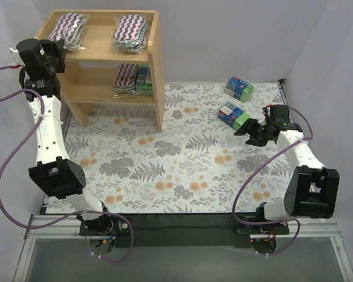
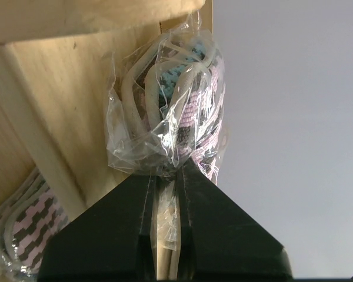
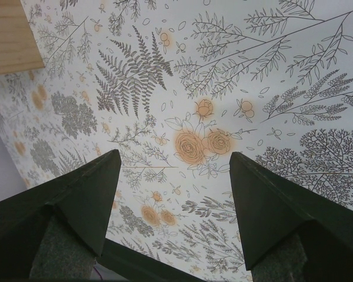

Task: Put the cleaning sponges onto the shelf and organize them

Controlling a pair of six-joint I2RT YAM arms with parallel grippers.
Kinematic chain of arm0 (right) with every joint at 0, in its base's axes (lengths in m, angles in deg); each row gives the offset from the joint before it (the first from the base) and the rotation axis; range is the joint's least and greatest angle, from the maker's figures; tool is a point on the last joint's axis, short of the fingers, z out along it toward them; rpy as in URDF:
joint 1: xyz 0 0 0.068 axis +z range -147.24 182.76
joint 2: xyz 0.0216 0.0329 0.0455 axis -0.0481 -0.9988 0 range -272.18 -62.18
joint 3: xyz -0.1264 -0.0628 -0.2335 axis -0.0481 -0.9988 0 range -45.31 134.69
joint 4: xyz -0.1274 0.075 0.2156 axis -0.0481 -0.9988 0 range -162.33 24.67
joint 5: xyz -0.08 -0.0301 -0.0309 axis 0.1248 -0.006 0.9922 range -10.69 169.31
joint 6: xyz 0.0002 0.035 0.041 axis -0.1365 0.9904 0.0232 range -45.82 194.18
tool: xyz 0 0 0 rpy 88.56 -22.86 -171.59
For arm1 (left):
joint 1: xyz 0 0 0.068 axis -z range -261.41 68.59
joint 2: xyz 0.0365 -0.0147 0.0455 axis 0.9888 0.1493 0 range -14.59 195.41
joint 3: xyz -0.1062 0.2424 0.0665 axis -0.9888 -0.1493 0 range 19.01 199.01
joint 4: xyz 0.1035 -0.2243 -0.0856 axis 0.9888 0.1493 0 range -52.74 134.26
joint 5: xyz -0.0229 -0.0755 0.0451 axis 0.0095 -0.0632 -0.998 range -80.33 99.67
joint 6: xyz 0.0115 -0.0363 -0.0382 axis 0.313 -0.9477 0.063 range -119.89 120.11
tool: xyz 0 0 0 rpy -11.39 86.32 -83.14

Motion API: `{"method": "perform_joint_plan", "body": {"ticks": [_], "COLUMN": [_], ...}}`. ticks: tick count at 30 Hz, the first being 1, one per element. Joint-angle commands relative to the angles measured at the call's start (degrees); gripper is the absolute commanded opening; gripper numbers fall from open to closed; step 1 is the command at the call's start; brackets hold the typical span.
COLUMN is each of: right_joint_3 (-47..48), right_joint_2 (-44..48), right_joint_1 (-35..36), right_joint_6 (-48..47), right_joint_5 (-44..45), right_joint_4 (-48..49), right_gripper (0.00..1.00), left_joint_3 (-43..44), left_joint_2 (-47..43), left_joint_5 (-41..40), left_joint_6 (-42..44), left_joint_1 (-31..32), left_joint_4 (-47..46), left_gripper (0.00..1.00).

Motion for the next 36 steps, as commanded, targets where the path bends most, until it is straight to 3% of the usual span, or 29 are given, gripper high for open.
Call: {"method": "perform_joint_plan", "body": {"ticks": [1, 5, 7, 8, 9, 11, 13, 16, 26, 30, 36], "right_joint_3": [2.5, 2.4, 2.4, 2.3, 2.3, 2.3, 2.3, 2.3, 2.0, 2.0, 2.3], "right_joint_2": [-0.2, -0.2, -0.2, -0.2, -0.2, -0.1, -0.1, -0.1, 0.2, -0.1, -0.4], "right_joint_1": [0.1, 0.1, 0.2, 0.2, 0.2, 0.2, 0.2, 0.2, 0.2, 0.2, 0.2], "right_joint_6": [-1.0, -1.1, -1.1, -1.1, -1.1, -1.1, -1.1, -1.1, -1.3, -1.3, -1.2], "right_joint_5": [-0.3, -0.6, -0.6, -0.8, -0.8, -0.9, -1.0, -1.1, -0.4, -0.4, -0.4], "right_joint_4": [0.1, 0.0, 0.0, 0.1, 0.0, 0.1, 0.0, 0.1, 0.2, 0.1, 0.0], "right_gripper": [0.69, 0.69, 0.70, 0.70, 0.70, 0.71, 0.72, 0.72, 0.73, 0.73, 0.72], "left_joint_3": [3.2, 5.5, 5.5, 5.3, 4.8, 2.7, 0.7, -6.1, -28.4, -43.0, -49.6], "left_joint_2": [-0.6, 1.1, 0.8, 0.6, -0.5, -1.8, -5.0, -11.0, -30.6, -39.4, -37.9], "left_joint_5": [-2.8, -4.4, -4.5, -4.4, -4.2, -3.5, -2.9, -3.9, 3.2, 8.3, 11.8], "left_joint_6": [-0.9, -0.8, -1.2, -1.2, -1.2, -1.2, -1.3, -1.2, -4.2, -5.4, -3.8], "left_joint_1": [-0.3, -0.3, -0.3, -0.3, -0.3, -0.3, -0.3, -0.3, -0.3, 1.0, 5.5], "left_joint_4": [-1.2, -1.2, -1.2, -1.2, -1.2, -1.3, -1.3, -2.4, -1.7, 0.7, -0.5], "left_gripper": [0.00, 0.00, 0.07, 0.16, 0.33, 0.49, 0.72, 0.92, 0.94, 0.93, 0.89]}}
